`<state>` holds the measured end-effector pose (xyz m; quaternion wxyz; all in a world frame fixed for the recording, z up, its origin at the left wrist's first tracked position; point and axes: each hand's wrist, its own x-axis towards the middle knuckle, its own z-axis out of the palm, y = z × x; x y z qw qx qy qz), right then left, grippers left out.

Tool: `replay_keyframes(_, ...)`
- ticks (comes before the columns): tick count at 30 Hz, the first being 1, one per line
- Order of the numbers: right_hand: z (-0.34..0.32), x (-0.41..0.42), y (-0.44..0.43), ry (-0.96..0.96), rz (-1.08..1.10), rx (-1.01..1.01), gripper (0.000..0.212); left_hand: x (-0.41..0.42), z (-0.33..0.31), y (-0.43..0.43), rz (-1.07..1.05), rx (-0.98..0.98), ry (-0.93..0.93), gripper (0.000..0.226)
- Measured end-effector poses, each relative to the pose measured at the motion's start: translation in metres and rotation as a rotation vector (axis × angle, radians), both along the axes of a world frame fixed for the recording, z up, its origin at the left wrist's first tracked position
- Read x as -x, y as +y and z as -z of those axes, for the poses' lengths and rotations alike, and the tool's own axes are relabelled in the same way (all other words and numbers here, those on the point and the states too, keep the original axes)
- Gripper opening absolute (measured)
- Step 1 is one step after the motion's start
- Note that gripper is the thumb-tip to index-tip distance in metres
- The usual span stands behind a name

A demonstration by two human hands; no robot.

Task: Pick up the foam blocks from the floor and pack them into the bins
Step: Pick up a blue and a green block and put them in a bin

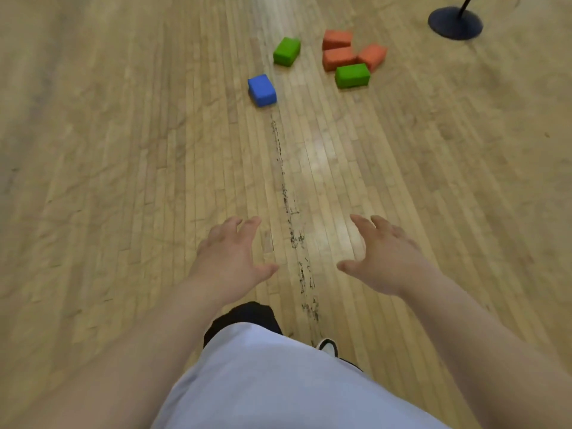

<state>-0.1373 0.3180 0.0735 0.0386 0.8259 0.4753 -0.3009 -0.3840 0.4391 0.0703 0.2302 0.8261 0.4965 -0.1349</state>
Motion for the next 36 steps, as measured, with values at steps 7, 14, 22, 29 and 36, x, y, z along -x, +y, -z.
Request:
replay_keyframes(7, 0.014, -0.045, 0.097, 0.027, -0.057, 0.001, 0.103, -0.045, 0.008, 0.09, -0.008, -0.014, 0.01, 0.096)
replay_keyframes(14, 0.015, -0.075, 0.243, 0.018, -0.028, 0.013, 0.102, -0.075, 0.02, 0.244, 0.024, 0.002, 0.002, 0.097)
replay_keyframes(22, -0.004, -0.115, 0.378, 0.002, 0.006, -0.019, 0.101, -0.123, 0.006, 0.401, 0.108, -0.023, 0.004, 0.097)
replay_keyframes(29, 0.011, -0.194, 0.475, 0.007, -0.035, 0.005, 0.102, -0.2, 0.026, 0.485, 0.066, -0.008, 0.024, 0.099)
replay_keyframes(36, 0.031, -0.311, 0.592, 0.012, -0.169, -0.013, 0.101, -0.295, 0.038, 0.57, -0.094, -0.023, 0.045, 0.099)
